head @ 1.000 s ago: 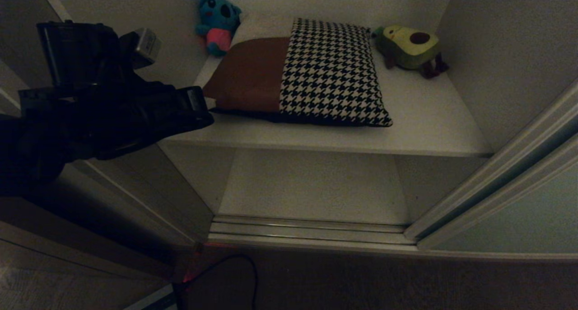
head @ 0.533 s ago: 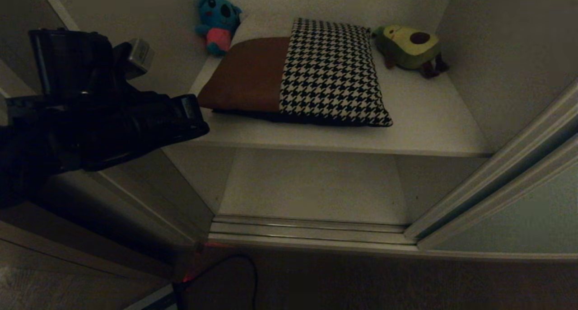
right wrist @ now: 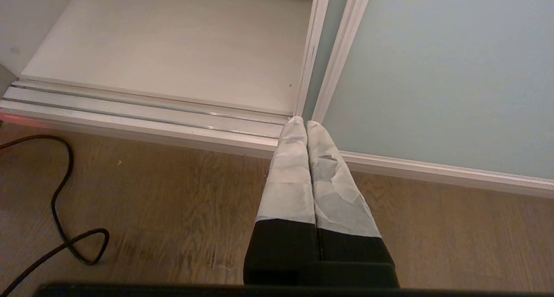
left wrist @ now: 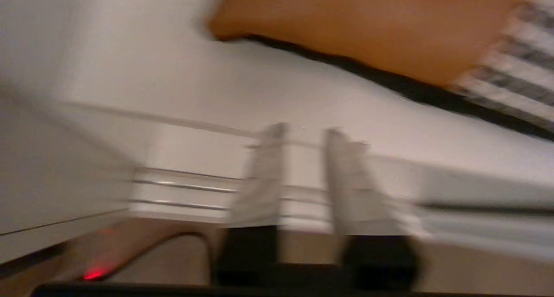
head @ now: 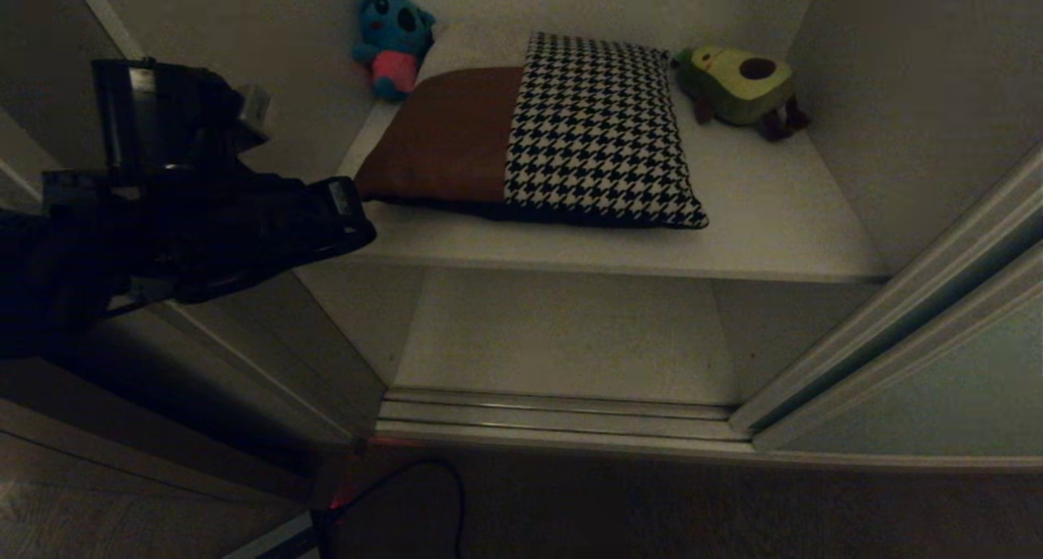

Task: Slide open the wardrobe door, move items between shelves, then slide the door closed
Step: Place the pillow on the lower shelf

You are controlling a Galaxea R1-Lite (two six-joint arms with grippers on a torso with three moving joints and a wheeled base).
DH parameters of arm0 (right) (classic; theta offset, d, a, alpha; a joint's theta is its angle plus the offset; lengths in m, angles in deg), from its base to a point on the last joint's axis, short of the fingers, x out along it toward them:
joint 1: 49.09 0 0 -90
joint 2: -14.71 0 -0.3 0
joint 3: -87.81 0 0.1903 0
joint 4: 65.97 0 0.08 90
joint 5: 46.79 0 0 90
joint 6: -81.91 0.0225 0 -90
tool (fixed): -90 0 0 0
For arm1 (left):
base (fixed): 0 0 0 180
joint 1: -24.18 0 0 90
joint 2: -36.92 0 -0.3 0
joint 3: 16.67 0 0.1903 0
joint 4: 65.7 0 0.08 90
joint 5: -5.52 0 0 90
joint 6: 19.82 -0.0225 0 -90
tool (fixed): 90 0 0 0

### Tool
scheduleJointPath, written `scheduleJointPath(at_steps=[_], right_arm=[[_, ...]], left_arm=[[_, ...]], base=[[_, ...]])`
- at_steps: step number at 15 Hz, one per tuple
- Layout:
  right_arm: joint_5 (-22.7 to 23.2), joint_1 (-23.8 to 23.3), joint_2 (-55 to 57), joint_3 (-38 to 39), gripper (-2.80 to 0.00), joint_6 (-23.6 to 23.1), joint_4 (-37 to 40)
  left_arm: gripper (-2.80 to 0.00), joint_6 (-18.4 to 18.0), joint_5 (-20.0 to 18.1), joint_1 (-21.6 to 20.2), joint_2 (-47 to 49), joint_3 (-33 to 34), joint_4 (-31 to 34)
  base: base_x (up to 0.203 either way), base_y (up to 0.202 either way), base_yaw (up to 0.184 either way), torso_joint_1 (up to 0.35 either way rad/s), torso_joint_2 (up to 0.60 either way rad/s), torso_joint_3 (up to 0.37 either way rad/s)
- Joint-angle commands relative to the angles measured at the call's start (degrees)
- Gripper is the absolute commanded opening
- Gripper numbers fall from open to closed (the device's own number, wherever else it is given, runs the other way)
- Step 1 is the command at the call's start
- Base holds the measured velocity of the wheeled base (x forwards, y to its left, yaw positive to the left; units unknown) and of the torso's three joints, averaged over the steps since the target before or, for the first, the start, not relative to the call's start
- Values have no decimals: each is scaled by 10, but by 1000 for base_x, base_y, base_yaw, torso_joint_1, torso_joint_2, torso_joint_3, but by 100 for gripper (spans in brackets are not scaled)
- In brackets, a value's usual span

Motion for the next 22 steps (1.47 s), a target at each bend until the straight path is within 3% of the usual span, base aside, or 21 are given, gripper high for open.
scheduleJointPath(at_steps=[1, 7, 12, 22], right_arm=[[0, 0, 1, 2, -280, -1, 0], [0, 0, 1, 2, -280, 0, 0], [0, 0, 1, 2, -280, 0, 0], [0, 0, 1, 2, -280, 0, 0]], left_arm=[[0, 4, 38, 0, 26, -3, -28], [0, 42, 36, 2, 36, -10, -77], [0, 48, 18, 1, 87, -14, -168], [0, 80, 13, 1, 128, -39, -167]], base=[[0, 0, 0, 0, 0, 0], [0, 0, 0, 0, 0, 0], [0, 0, 0, 0, 0, 0], [0, 0, 0, 0, 0, 0]])
